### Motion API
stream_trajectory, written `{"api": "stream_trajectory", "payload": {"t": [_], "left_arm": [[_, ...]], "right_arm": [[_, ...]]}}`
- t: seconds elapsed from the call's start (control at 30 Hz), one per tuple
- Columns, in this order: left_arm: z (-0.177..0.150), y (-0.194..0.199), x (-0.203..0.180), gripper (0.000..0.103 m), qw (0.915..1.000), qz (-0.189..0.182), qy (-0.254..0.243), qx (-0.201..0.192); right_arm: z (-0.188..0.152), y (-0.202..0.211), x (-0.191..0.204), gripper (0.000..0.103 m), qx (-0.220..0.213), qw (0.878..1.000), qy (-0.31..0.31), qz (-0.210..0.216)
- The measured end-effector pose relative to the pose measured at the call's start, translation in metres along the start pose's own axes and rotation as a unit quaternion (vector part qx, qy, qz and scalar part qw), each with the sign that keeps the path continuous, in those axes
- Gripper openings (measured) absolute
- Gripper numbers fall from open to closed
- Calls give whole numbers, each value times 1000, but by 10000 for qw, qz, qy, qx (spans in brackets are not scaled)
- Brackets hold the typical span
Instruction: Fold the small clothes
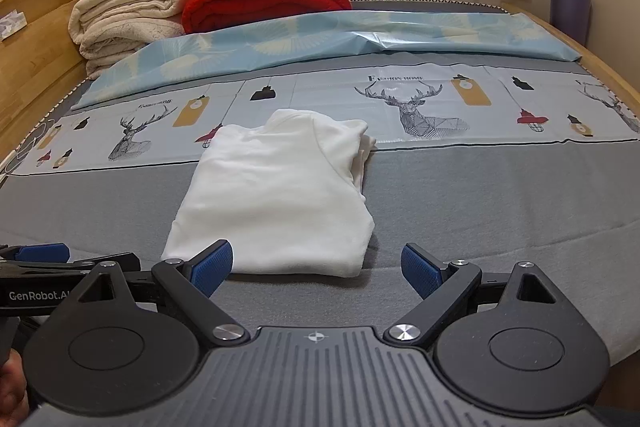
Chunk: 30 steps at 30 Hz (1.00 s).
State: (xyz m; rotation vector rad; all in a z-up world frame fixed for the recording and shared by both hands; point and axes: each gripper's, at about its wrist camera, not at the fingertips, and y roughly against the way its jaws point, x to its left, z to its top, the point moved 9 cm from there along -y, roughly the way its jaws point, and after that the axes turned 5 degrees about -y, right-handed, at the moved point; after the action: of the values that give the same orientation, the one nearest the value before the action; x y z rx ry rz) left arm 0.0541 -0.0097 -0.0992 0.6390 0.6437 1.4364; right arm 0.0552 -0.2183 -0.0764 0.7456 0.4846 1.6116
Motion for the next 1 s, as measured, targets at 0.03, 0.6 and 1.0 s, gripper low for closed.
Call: {"api": "stream_trajectory", "payload": {"t": [0.03,0.6,1.0], "left_arm": [[0,0,0,102,10000,1,4,2],[-1,-1,0,102,10000,-10,-8,4],[-1,-1,-1,102,10000,-6,-5,11]], "right_arm": [[0,0,0,92,-1,10000,-1,-1],[0,0,1,92,2,10000,-11,3],[0,0,3,92,4,10000,-9,9]]}}
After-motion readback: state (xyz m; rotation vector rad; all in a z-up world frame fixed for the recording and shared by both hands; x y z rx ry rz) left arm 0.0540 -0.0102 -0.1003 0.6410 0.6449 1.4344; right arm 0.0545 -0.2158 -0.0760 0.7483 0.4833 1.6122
